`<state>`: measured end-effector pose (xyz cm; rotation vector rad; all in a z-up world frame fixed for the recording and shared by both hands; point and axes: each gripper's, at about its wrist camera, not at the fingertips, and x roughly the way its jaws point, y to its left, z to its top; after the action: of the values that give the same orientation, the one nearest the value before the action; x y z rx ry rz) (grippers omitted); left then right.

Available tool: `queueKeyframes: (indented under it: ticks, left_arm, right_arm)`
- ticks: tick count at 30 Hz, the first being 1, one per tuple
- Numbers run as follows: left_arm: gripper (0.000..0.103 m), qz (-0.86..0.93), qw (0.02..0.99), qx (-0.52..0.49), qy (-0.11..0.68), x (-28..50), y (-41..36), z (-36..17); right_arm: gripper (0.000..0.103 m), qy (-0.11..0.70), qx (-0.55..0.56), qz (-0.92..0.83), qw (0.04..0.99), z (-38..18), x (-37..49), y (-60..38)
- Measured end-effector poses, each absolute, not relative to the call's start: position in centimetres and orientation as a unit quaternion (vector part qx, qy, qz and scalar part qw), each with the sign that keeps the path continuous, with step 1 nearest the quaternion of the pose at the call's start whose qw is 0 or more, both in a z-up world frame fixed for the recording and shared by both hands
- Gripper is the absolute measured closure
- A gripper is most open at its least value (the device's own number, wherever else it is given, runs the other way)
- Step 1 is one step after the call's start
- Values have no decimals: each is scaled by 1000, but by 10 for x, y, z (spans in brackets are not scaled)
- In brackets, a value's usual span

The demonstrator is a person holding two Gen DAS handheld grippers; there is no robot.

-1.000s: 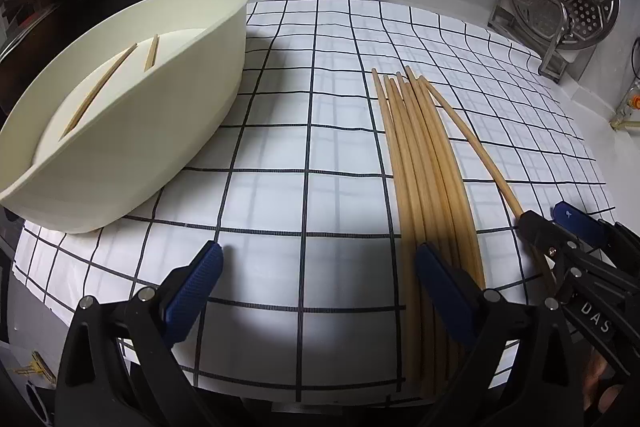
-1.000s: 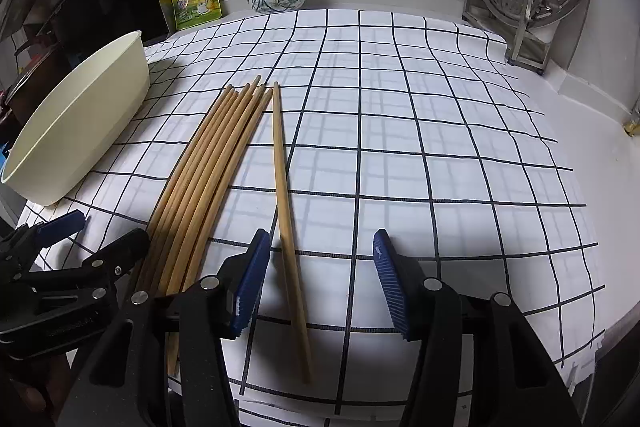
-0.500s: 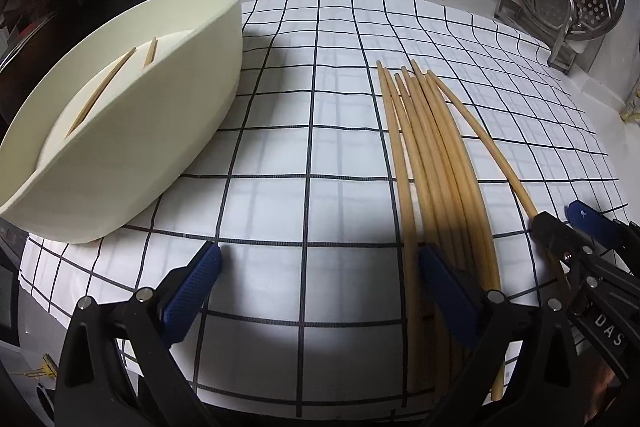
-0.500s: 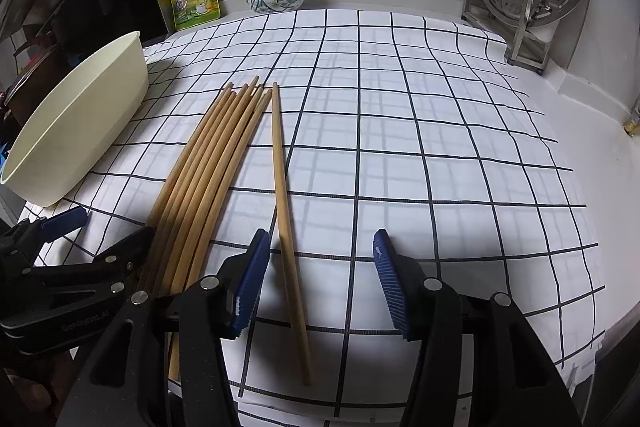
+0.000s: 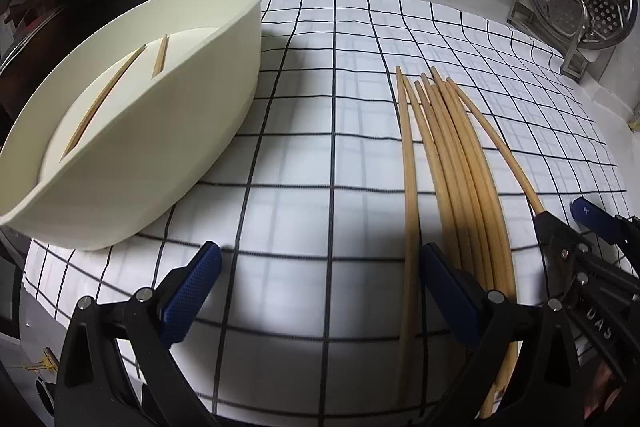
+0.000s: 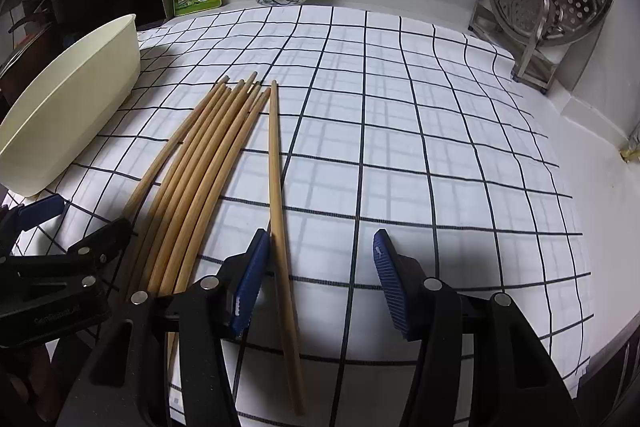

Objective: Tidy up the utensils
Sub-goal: 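Close the left tool on a chopstick while the right tool grasps another chopstick, then carry both chopsticks into the white basin and open both tools to release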

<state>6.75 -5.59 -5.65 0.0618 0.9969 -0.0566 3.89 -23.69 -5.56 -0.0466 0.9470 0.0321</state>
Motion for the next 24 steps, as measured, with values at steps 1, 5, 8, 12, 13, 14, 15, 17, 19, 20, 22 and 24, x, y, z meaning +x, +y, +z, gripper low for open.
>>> queueKeyframes:
  ticks: [1, 5, 8, 12, 13, 14, 15, 17, 19, 20, 22, 24]
  left_arm:
    - [5, -27, 878, 30, 478, 70, -58, -57]
    - [6, -31, 879, 28, 474, 77, -65, -57]
    - [10, -42, 881, 24, 470, 80, -69, -57]
    - [46, -59, 886, 34, 459, 74, -77, -52]
    - [60, -65, 886, 33, 458, 74, -78, -51]
    - [67, -69, 886, 34, 458, 72, -80, -50]
    - [82, -74, 885, 35, 458, 71, -81, -49]
    - [95, -85, 882, 33, 462, 70, -83, -49]
    - [96, -91, 880, 28, 466, 69, -82, -48]
    - [96, -95, 878, 23, 468, 69, -81, -48]
    - [96, -101, 875, 15, 473, 67, -77, -47]
    - [96, -106, 873, 15, 476, 65, -76, -45]
  right_arm:
    - [51, 455, -22, 17, 890, -56, 40, -236]
    - [52, 448, -20, 21, 894, -57, 40, -236]
    - [52, 446, -17, 31, 894, -58, 41, -236]
    - [70, 442, -23, 48, 895, -57, 38, -231]
    - [81, 442, -26, 50, 895, -57, 38, -230]
    - [86, 441, -30, 53, 895, -56, 38, -228]
    - [95, 441, -32, 53, 895, -56, 37, -227]
    - [97, 441, -30, 54, 895, -56, 37, -228]
    - [97, 442, -17, 60, 895, -56, 37, -232]
    - [97, 442, -5, 63, 895, -56, 38, -235]
    - [97, 444, 17, 68, 893, -55, 38, -241]
    - [97, 446, 31, 68, 892, -54, 38, -244]
